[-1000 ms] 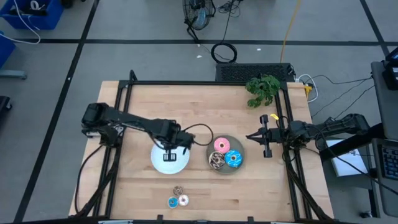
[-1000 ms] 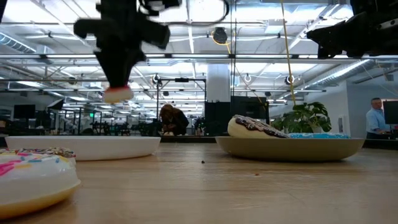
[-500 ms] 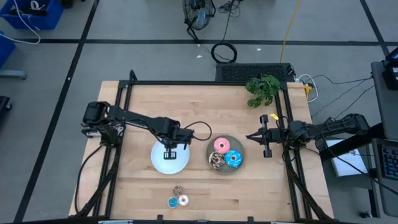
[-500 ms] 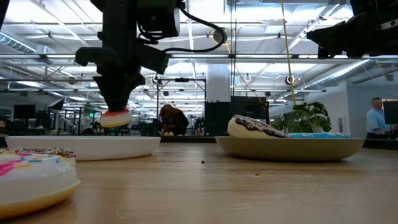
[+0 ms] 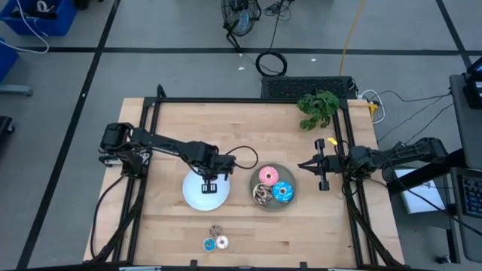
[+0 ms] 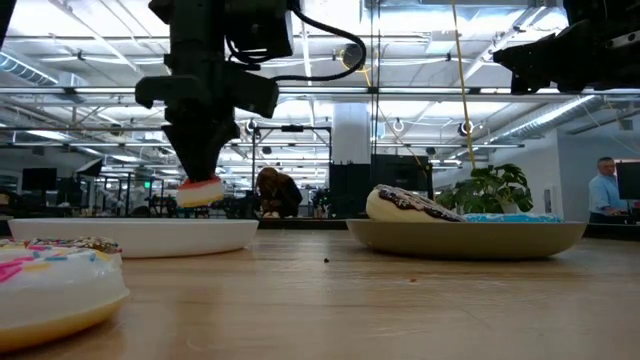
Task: Pick & Place donuts
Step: Put the small orange donut on the white plate
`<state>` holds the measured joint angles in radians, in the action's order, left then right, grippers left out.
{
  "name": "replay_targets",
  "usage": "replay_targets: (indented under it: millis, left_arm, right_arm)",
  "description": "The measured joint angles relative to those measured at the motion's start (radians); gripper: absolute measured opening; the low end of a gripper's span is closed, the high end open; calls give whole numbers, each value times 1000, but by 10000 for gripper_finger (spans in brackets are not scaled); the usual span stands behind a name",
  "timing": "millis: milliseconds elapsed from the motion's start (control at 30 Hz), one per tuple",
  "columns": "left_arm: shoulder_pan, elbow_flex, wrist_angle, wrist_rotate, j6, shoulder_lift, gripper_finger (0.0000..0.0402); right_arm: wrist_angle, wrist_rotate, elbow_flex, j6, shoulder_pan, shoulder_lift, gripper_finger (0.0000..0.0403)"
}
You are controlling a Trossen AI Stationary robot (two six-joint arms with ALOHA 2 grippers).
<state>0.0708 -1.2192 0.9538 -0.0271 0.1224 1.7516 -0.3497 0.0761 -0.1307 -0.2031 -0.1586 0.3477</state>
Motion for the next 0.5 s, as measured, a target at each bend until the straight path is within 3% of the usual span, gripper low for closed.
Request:
replay_targets:
  millis: [133,500]
  left_arm:
    - [-1,1,6,-25,-5,0,13]
    - [-20,65,-47,26,22,0,19]
  right_arm:
    - [0,0,0,4,0,0,0]
    - [0,0,0,0,0,0,0]
